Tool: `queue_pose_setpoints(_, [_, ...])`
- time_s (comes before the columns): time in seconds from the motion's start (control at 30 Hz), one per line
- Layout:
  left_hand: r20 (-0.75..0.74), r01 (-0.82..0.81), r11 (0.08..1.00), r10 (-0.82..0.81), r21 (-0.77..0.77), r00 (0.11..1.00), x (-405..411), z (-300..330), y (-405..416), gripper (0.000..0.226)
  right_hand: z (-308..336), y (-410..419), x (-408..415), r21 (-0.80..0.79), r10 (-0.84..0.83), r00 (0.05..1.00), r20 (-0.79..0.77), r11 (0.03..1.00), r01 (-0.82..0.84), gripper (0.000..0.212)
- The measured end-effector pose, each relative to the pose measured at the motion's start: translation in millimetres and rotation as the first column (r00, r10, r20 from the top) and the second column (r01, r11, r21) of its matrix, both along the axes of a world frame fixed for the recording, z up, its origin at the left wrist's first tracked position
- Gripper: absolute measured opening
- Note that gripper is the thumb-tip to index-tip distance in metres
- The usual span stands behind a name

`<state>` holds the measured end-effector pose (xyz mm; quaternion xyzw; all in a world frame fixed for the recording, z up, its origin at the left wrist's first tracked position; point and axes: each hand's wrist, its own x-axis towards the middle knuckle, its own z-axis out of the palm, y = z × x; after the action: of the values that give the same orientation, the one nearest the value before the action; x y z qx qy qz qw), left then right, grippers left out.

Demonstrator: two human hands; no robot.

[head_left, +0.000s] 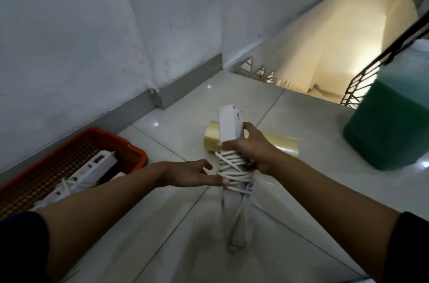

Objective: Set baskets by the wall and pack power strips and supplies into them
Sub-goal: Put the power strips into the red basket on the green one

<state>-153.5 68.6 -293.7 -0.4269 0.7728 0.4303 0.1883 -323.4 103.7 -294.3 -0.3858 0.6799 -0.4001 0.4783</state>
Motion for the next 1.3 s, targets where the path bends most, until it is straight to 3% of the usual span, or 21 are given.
queue_pose_setpoints(0.07, [-0.242, -0.112, 0.994, 0.111, 0.009, 0.964, 8.3, 2.9, 3.7, 0.046, 8.7, -17.3, 20.5, 0.01, -0.072, 0.977, 0.203, 0.997, 0.071, 0.082])
queue_pose_setpoints(0.13, [-0.416, -0.301, 0.953, 0.269, -0.013, 0.869, 22.3, 2.0, 2.3, 0.053, 18.0, -29.8, 45.1, 0.027, -0.093, 0.938, 0.333, 0.996, 0.089, 0.082])
queue_pose_setpoints(0.2, [-0.496, -0.408, 0.912, 0.333, -0.048, 0.802, 41.7, 0.8, -3.4, 0.062, 22.9, -39.6, 68.2, 0.029, -0.081, 0.92, 0.383, 0.997, 0.076, 0.086])
queue_pose_setpoints(0.4, [-0.505, -0.654, 0.727, 0.493, -0.207, 0.708, 123.8, 16.0, -11.5, 0.074, 45.8, -57.7, 137.3, 0.03, 0.188, 0.941, 0.283, 0.978, -0.204, 0.049])
queue_pose_setpoints(0.47, [-0.464, -0.658, 0.667, 0.488, -0.348, 0.739, 160.2, 27.4, -16.8, 0.074, 58.6, -61.6, 158.7, 0.058, 0.284, 0.925, 0.253, 0.95, -0.308, 0.038])
queue_pose_setpoints(0.6, [-0.312, -0.567, 0.564, 0.488, -0.6, 0.815, 232.4, 34.0, -28.9, 0.088, 57.4, -63.3, 206.3, 0.103, 0.474, 0.877, -0.079, 0.879, -0.466, 0.028])
queue_pose_setpoints(0.7, [-0.15, -0.496, 0.534, 0.563, -0.685, 0.813, 275.4, 13.1, -29.0, 0.103, 38.9, -59.1, 238.7, 0.208, 0.723, 0.661, -0.2, 0.691, -0.693, 0.029])
queue_pose_setpoints(0.77, [-0.114, -0.511, 0.509, 0.623, -0.693, 0.774, 299.5, -6.8, -30.1, 0.11, 20.6, -59.7, 254.1, 0.332, 0.858, 0.383, -0.341, 0.491, -0.805, 0.041])
queue_pose_setpoints(0.87, [-0.089, -0.53, 0.459, 0.691, -0.713, 0.718, 316.6, -25.5, -33.1, 0.107, -10.6, -55.7, 265.2, 0.546, 0.773, -0.145, -0.618, 0.289, -0.787, 0.043])
queue_pose_setpoints(0.9, [-0.078, -0.524, 0.441, 0.706, -0.729, 0.704, 318.6, -28.7, -35.6, 0.103, -19.4, -53.5, 267.3, 0.591, 0.698, -0.264, -0.666, 0.277, -0.758, 0.042])
queue_pose_setpoints(0.93, [-0.061, -0.509, 0.429, 0.718, -0.746, 0.694, 319.3, -31.3, -38.7, 0.097, -28.2, -53.2, 268.0, 0.602, 0.633, -0.318, -0.705, 0.299, -0.74, 0.042])
queue_pose_setpoints(1.1, [0.002, -0.457, 0.429, 0.731, -0.779, 0.682, 315.4, -55.3, -53.9, 0.093, -47.2, -50.8, 261.7, 0.531, 0.53, -0.297, -0.794, 0.367, -0.764, 0.04])
queue_pose_setpoints(1.2, [0.027, -0.501, 0.4, 0.801, -0.767, 0.598, 307.5, -67.4, -59.8, 0.092, -54.0, -49.4, 258.3, 0.465, 0.486, -0.252, -0.837, 0.387, -0.796, 0.04])
queue_pose_setpoints(1.3, [0.106, -0.485, 0.446, 0.809, -0.752, 0.578, 305.8, -75.2, -62.5, 0.088, -58.3, -46.1, 255.7, 0.413, 0.472, -0.202, -0.858, 0.403, -0.817, 0.039])
